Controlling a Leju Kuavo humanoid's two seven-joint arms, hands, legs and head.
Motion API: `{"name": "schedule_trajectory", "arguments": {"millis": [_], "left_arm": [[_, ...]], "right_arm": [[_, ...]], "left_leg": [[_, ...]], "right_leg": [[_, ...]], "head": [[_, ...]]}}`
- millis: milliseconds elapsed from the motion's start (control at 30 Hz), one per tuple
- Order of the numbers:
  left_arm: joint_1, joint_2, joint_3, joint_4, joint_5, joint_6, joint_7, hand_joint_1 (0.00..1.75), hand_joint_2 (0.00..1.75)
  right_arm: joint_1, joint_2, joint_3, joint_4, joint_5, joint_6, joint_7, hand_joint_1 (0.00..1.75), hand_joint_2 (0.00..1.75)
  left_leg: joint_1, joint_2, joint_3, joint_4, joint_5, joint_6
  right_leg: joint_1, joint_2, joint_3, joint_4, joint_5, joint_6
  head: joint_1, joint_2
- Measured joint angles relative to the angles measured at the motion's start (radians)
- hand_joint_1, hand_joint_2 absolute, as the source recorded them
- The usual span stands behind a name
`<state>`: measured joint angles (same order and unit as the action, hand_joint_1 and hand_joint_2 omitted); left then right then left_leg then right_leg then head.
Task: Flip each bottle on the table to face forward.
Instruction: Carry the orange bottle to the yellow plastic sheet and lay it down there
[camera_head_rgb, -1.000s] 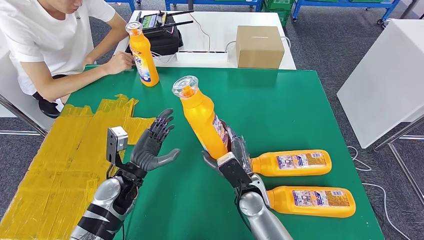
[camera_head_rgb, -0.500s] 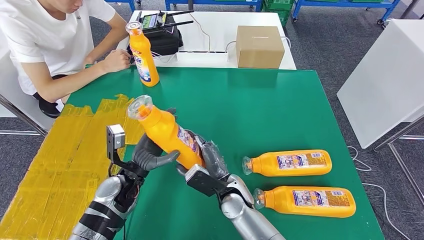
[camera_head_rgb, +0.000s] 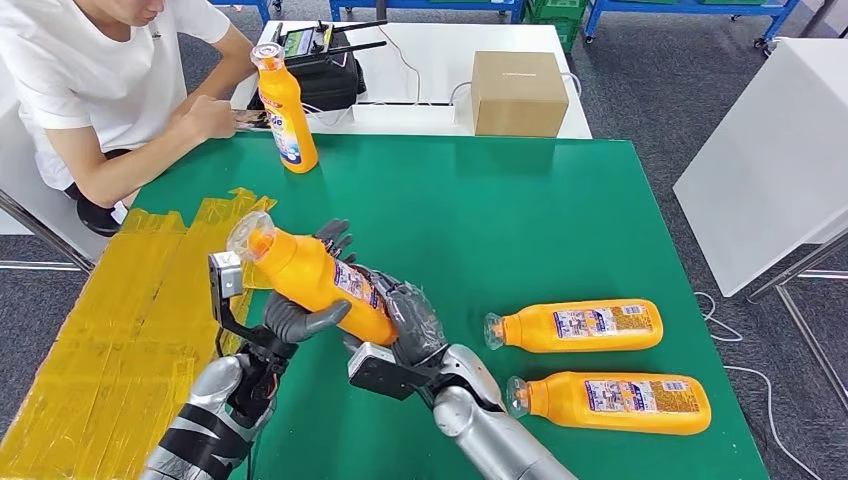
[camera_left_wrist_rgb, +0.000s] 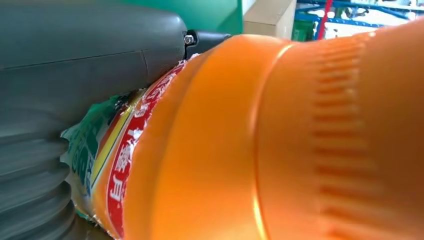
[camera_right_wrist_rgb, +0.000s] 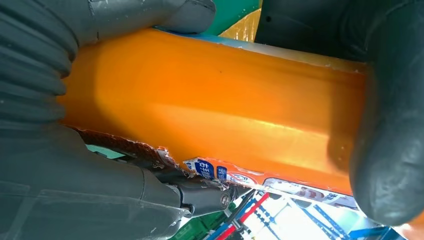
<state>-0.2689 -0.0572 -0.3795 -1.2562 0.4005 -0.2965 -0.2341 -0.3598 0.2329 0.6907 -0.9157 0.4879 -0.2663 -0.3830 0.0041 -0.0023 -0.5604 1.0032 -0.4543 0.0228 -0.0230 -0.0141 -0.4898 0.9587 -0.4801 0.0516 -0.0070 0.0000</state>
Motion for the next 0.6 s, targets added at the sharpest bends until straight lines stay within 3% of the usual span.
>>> {"name": "schedule_trajectory", "arguments": {"millis": [67,100,200,233,600], "left_arm": [[0.0,0.0,0.0,0.004,0.003,-0.002,0.0,0.0,1.75],[0.001,0.0,0.0,0.005,0.005,-0.004,-0.001,0.23,1.75],[0.002,0.001,0.001,0.009,0.018,-0.008,-0.005,1.54,1.75],[0.003,0.001,0.002,0.01,0.023,-0.008,-0.008,1.75,1.75],[0.009,0.0,0.01,0.011,0.035,-0.003,-0.015,1.75,1.75]], "right_arm": [[-0.004,0.001,0.004,0.008,0.0,-0.001,0.0,1.75,1.75],[-0.005,0.001,0.006,0.011,0.0,-0.001,0.0,1.75,1.75],[-0.012,0.001,0.01,0.02,0.0,-0.001,-0.002,1.75,1.75],[-0.014,0.001,0.013,0.023,0.0,-0.002,-0.002,1.75,1.75],[-0.018,0.006,0.021,0.034,-0.001,-0.009,-0.005,1.75,1.75]], "left_leg": [[0.0,0.0,0.0,0.0,0.0,0.0],[0.0,0.0,0.0,0.0,0.0,0.0],[0.0,0.0,0.0,0.0,0.0,0.0],[0.0,0.0,0.0,0.0,0.0,0.0],[0.0,0.0,0.0,0.0,0.0,0.0]], "right_leg": [[0.0,0.0,0.0,0.0,0.0,0.0],[0.0,0.0,0.0,0.0,0.0,0.0],[0.0,0.0,0.0,0.0,0.0,0.0],[0.0,0.0,0.0,0.0,0.0,0.0],[0.0,0.0,-0.001,0.0,0.0,0.0]], "head": [[0.0,0.0],[0.0,0.0],[0.0,0.0],[0.0,0.0],[0.0,0.0]]}}
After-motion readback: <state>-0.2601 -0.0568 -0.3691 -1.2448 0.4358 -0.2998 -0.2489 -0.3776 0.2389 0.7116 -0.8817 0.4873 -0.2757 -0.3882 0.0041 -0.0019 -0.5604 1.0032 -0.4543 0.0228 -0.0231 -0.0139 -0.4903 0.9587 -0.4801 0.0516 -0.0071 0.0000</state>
